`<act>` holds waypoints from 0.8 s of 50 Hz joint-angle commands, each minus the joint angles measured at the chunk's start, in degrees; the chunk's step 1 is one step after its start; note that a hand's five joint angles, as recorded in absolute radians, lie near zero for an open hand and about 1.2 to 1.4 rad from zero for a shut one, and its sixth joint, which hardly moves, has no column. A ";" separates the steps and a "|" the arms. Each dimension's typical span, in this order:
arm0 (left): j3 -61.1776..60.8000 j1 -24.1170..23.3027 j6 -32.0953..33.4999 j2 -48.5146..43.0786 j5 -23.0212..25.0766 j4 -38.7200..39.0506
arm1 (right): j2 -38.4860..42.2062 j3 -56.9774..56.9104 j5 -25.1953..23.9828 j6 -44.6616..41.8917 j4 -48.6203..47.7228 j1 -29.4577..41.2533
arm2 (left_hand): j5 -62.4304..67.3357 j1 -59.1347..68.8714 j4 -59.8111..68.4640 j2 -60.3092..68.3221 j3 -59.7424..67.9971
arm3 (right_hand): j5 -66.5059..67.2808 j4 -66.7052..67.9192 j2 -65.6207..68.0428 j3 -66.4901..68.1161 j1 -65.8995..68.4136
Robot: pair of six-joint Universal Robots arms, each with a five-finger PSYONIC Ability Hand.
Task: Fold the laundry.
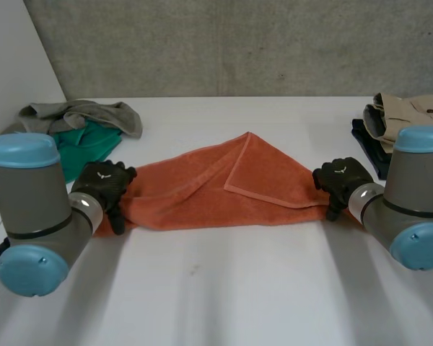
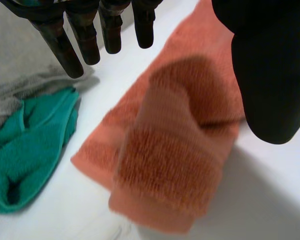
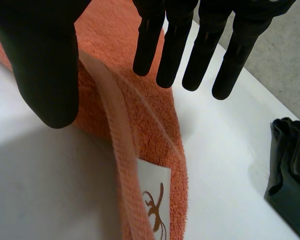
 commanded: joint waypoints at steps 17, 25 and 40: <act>0.98 -1.47 5.19 8.81 -2.49 -0.65 | -10.36 -0.62 -0.32 0.33 2.55 -1.07 | 67.59 68.96 68.76 68.71 68.24 | 46.63 45.04 43.88 45.25 44.88; 3.17 -0.51 -2.20 22.37 4.35 -5.14 | -21.27 -3.60 -3.92 3.66 6.16 -3.71 | 67.59 68.96 68.76 68.71 68.24 | 46.63 45.04 43.88 45.25 44.88; 25.66 2.22 -3.70 -10.31 -0.99 -11.38 | -0.72 -16.08 1.69 8.94 -0.69 0.77 | 58.05 59.42 59.22 59.17 58.70 | 46.63 45.04 43.88 45.25 44.88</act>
